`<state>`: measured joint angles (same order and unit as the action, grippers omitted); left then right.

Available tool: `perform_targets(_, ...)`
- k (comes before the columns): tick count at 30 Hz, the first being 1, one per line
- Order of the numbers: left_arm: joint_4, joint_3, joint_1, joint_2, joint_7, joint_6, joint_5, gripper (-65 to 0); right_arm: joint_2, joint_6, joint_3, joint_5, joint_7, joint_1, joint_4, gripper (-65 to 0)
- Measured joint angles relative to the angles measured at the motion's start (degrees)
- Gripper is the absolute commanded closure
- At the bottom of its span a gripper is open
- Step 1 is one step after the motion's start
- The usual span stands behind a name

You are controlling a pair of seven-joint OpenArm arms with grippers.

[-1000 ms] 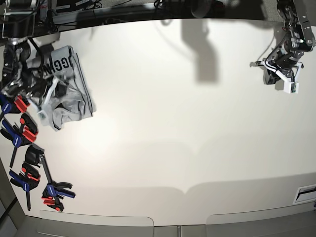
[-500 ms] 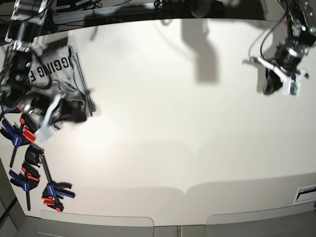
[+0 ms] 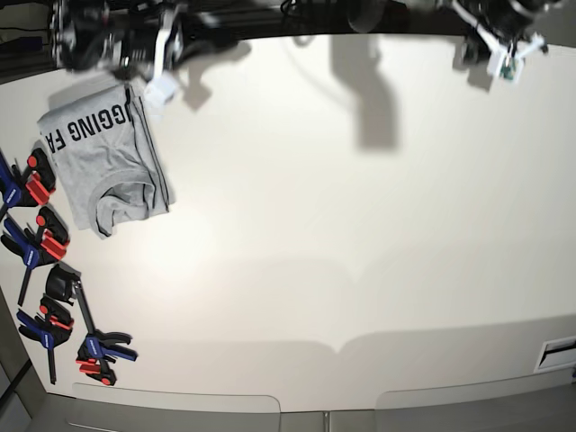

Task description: Fold the T-shirt properly

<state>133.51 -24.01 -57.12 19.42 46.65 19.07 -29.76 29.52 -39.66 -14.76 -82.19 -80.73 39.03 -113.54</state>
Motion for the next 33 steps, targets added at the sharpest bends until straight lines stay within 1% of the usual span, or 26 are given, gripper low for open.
perform_targets(2, 0.0, 0.0, -3.6, 0.0, -0.1, 0.0, 0.0, 0.0, -0.1, 0.0, 0.1, 0.0, 0.0, 4.3, -0.6, 0.0)
perform_targets(5, -0.2, 0.0, -8.0, 0.0, -0.2, 0.0, 0.0, 0.0, 0.1, 0.0, 0.1, 6.4, 0.1, 8.8, -0.1, 0.0)
perform_targets(7, -1.9, 0.0, -10.0, 0.0, -0.6, 1.6, 0.0, 0.0, 0.2, 0.0, 0.1, 10.7, 0.5, 10.9, 1.4, 0.0)
perform_targets(8, -3.5, 0.0, -10.5, 0.0, -1.0, 3.0, 0.0, 0.0, 0.2, 0.0, 0.1, 13.9, 3.5, 12.2, 2.8, 0.0)
perform_targets(10, -8.1, 0.3, -11.0, 0.0, -2.8, 5.2, -0.6, 0.0, 0.0, 0.0, 0.1, 20.6, 12.9, 14.1, 6.9, 0.0)
perform_targets(12, -15.1, 1.6, -10.7, 0.1, -7.5, 5.7, -1.2, 0.0, -0.9, 0.0, 0.1, 29.1, 22.1, 14.4, 12.3, 0.0)
perform_targets(14, -23.3, 4.3, -8.7, 0.2, -12.2, 6.8, -1.3, 0.0, -2.6, 0.1, 0.1, 37.3, 31.0, 13.4, 18.9, 0.0)
perform_targets(16, -32.9, 7.9, -4.9, 0.1, -14.4, 7.0, -1.3, 0.0, -4.8, 0.1, 0.2, 43.2, 38.4, 11.7, 26.0, 0.0)
perform_targets(17, -37.9, 10.1, -2.7, 0.1, -15.8, 6.9, -1.2, 0.0, -5.7, 0.2, 0.8, 45.1, 41.9, 10.6, 29.7, 0.0)
perform_targets(18, -43.0, 12.3, -0.2, 0.1, -17.0, 7.0, -1.3, 0.0, -6.3, 0.2, 1.8, 45.7, 44.7, 9.3, 33.6, 0.0)
perform_targets(20, -53.2, 17.1, 4.9, 0.0, -19.7, 6.9, 0.8, 0.0, -6.5, 0.0, 5.7, 45.6, 47.4, 6.4, 41.0, 0.0)
perform_targets(21, -58.2, 19.3, 7.6, -0.4, -21.3, 6.9, 3.0, 0.0, -6.5, 0.1, 8.3, 45.6, 47.6, 4.5, 44.8, 0.0)
perform_targets(22, -62.9, 21.3, 10.3, -1.0, -23.0, 6.9, 5.4, 0.0, -6.5, 3.4, 11.3, 45.5, 47.6, 2.6, 48.4, 0.0)
perform_targets(24, -72.0, 24.5, 15.3, -2.8, -28.9, 6.9, 10.6, 0.0, -7.0, 10.0, 17.7, 45.6, 50.8, -1.9, 56.0, 0.0)
perform_targets(26, -79.9, 26.5, 20.0, -4.9, -34.7, 6.8, 15.3, 0.0, -8.2, 17.2, 24.2, 45.4, 55.3, -7.0, 63.4, 0.0)
perform_targets(27, -83.3, 27.0, 22.1, -6.0, -36.5, 6.6, 17.2, 0.0, -9.2, 21.1, 27.3, 45.9, 56.7, -9.8, 66.9, 0.0)
perform_targets(28, -86.5, 27.2, 24.2, -7.1, -37.6, 5.4, 18.1, 0.0, -10.4, 25.4, 30.3, 46.8, 58.0, -12.6, 70.3, 0.0)
perform_targets(29, -89.4, 27.3, 26.1, -8.2, -37.8, 3.5, 18.2, 0.0, -11.8, 29.4, 33.1, 47.4, 59.0, -15.3, 73.6, 0.0)
perform_targets(30, -92.0, 27.3, 28.0, -9.2, -37.9, 0.5, 18.0, 0.0, -13.1, 32.7, 35.7, 47.7, 59.5, -17.7, 76.7, 0.0)
perform_targets(31, -94.4, 27.3, 29.7, -10.0, -37.9, -2.1, 18.1, 0.0, -14.5, 35.2, 38.2, 47.5, 60.9, -20.2, 79.8, 0.0)
perform_targets(32, -96.5, 27.3, 31.3, -10.4, -38.1, -3.8, 18.1, 0.0, -15.8, 37.1, 40.4, 47.5, 62.5, -22.4, 82.7, 0.0)
perform_targets(33, -98.2, 27.3, 32.7, -10.7, -38.9, -4.8, 18.1, 0.0, -17.2, 38.2, 42.3, 47.5, 63.8, -24.4, 85.4, 0.0)
